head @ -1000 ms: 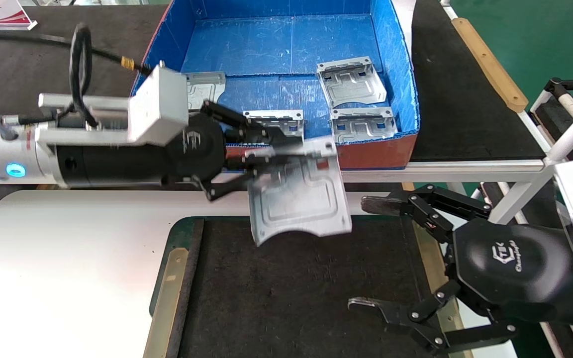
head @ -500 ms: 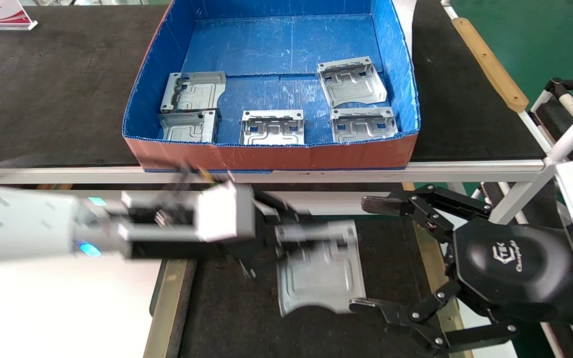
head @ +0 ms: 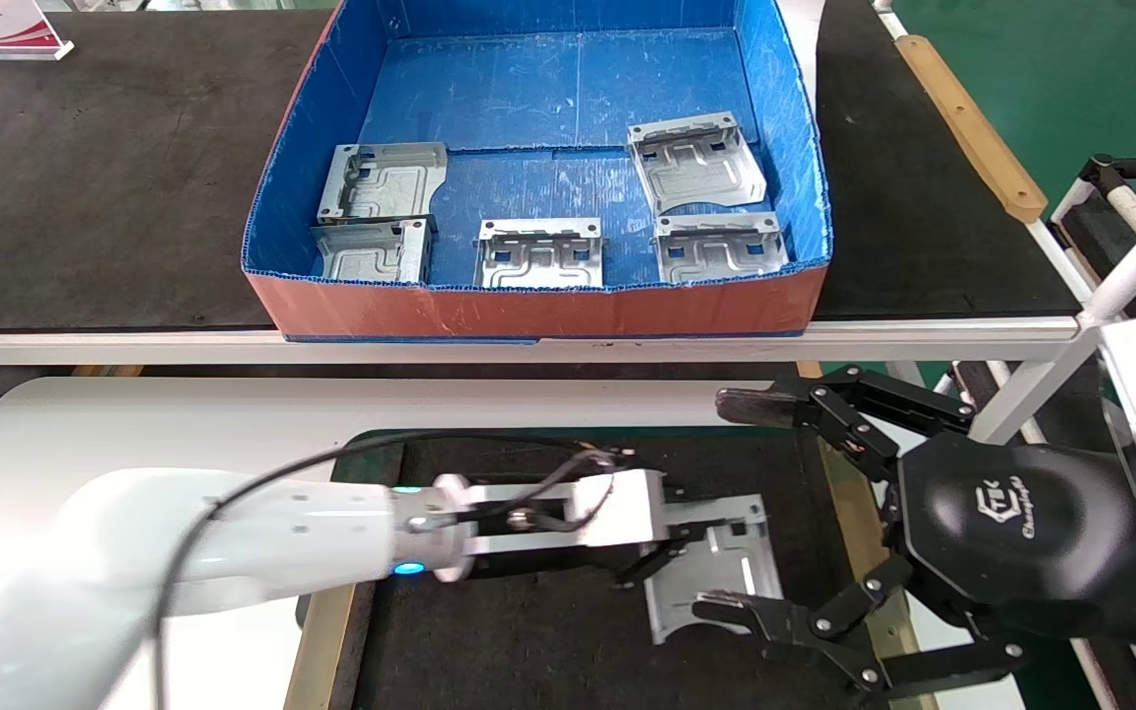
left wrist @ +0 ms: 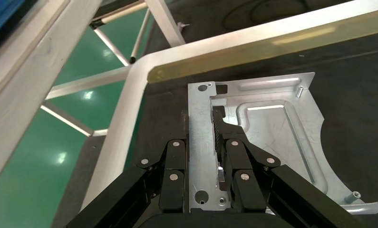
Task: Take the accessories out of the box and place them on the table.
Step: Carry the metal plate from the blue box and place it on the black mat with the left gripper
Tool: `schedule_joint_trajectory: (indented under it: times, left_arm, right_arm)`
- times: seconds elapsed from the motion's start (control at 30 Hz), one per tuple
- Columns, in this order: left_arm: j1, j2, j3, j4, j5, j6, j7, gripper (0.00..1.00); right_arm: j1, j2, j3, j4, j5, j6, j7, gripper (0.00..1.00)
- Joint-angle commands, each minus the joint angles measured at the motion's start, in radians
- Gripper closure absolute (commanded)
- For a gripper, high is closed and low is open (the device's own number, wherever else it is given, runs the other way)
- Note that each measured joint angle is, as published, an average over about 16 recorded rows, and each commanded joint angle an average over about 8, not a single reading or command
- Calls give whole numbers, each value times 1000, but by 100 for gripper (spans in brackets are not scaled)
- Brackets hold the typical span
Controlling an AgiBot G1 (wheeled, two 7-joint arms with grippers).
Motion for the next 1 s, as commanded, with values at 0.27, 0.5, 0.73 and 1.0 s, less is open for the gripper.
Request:
schedule_joint_trajectory:
  times: [0.27, 0.5, 0.73, 1.0]
  left_arm:
    - [-11, 122, 49, 169, -51, -109, 138, 100]
    - [-30, 128, 171, 180, -168, -196, 158, 100]
    - [-44, 129, 289, 172, -282, -263, 185, 100]
    - [-65, 129, 395, 171, -387, -334, 213, 100]
  right_arm:
    - [0, 0, 0, 0, 0, 0, 0, 0]
    - [0, 0, 0, 0, 0, 0, 0, 0]
    - [0, 0, 0, 0, 0, 0, 0, 0]
    - [0, 0, 0, 0, 0, 0, 0, 0]
